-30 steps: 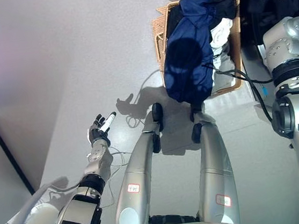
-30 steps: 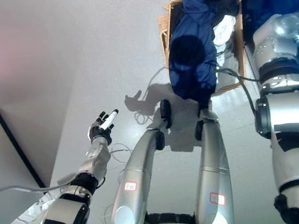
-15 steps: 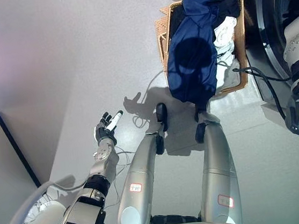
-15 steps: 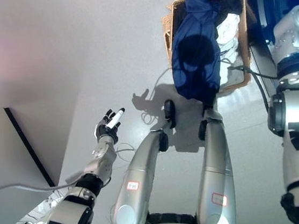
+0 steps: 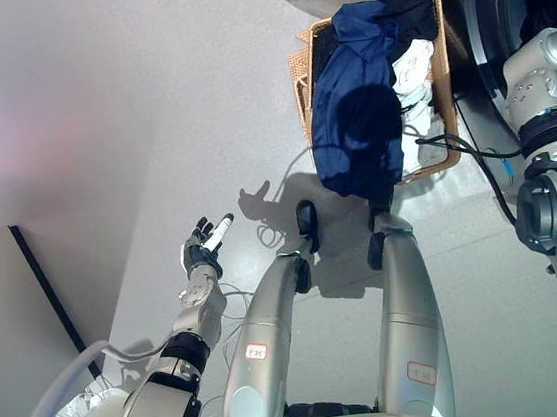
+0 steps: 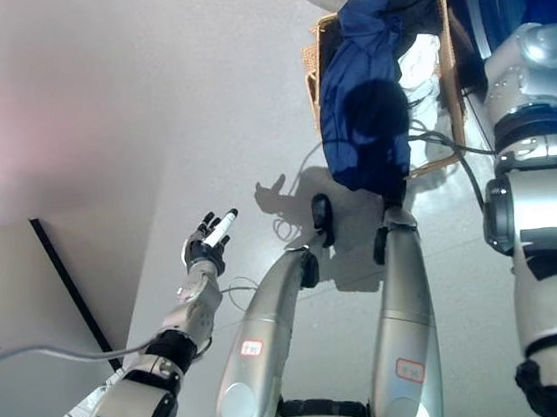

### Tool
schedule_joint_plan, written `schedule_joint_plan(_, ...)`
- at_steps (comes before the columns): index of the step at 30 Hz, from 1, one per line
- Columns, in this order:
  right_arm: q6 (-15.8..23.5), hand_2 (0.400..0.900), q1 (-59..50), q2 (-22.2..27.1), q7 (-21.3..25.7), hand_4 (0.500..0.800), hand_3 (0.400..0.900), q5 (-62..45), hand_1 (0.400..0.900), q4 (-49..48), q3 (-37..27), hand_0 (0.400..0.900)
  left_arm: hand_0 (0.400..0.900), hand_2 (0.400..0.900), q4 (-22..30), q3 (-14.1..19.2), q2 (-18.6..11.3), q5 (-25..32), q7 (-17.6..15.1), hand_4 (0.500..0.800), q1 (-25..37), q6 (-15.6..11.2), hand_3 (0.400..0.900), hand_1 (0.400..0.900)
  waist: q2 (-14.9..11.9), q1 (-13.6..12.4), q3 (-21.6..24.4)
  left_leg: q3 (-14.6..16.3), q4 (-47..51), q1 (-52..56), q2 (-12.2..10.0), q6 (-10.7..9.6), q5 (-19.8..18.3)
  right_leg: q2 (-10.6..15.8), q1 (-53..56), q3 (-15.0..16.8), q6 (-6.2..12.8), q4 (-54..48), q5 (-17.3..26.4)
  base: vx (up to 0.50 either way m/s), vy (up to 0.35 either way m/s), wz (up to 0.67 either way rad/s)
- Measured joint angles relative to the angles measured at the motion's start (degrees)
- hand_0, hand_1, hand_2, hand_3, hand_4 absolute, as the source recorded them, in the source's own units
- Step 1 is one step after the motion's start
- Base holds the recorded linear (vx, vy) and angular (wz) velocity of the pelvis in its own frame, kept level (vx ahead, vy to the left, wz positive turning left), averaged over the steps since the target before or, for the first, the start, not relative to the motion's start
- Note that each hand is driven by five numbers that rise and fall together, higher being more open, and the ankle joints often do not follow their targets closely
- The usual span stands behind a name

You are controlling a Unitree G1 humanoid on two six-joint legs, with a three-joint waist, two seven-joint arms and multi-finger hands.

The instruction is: Put the clothes in the basket into the washing machine.

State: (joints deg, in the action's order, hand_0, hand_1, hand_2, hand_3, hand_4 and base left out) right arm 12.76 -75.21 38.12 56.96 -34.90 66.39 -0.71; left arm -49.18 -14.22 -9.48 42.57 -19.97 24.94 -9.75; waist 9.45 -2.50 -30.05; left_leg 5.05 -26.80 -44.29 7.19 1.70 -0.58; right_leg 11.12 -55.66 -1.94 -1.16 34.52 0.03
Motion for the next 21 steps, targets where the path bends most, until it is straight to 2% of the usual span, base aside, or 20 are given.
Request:
schedule_joint_plan(5,3.0,0.900,5.1,-6.4,-0.1,0.800,0.900,0.8,0.900,-11.2,0.7,0.900,0.900,0.900,-0.3,0.3,0.1,0.0,-0.7,0.800,-0.4,0.0,0.900,0.900,-0.4,1.7,0.2,-0.2,-1.7,-0.6,-0.3,0.1,-0.9,-0.3,0.2,-0.1,0.02,0.1,0.0,-0.04,0.042,-0.09)
schedule_joint_plan(12,5.0,0.900,24.7,-21.3,-3.7,0.800,0.900,5.7,0.900,-27.3,2.6,0.900,0.900,0.900,-3.5,3.5,0.7,0.0,-1.0,0.800,-0.3,0.8,0.900,0.900,-3.7,3.0,1.6,-0.2,-4.9,-2.0,-2.0,-0.2,-3.0,-2.2,0.7,-0.3,0.19,-0.9,0.1,-0.04,0.069,-0.15)
schedule_joint_plan(17,5.2,0.900,38.0,-27.0,-8.0,0.800,0.900,6.8,0.900,-31.2,6.1,0.900,0.900,0.900,-9.1,6.0,3.2,-0.1,-1.1,0.800,-0.3,2.1,0.900,0.900,-4.5,4.3,1.2,-0.5,-5.0,1.7,-2.4,0.5,-4.2,-3.0,5.9,-0.5,1.02,-3.5,0.7,-0.02,0.106,-0.14)
schedule_joint_plan(21,5.3,0.900,46.4,-29.7,-12.8,0.800,0.900,6.8,0.900,-31.6,7.8,0.900,0.900,0.900,-11.3,8.4,3.9,-0.8,-0.9,0.800,-2.1,2.4,0.900,0.900,-6.5,4.8,0.9,-0.5,-4.2,7.2,-3.3,0.7,-5.4,-3.9,13.0,-0.7,2.07,-7.7,1.7,0.00,0.090,-0.12)
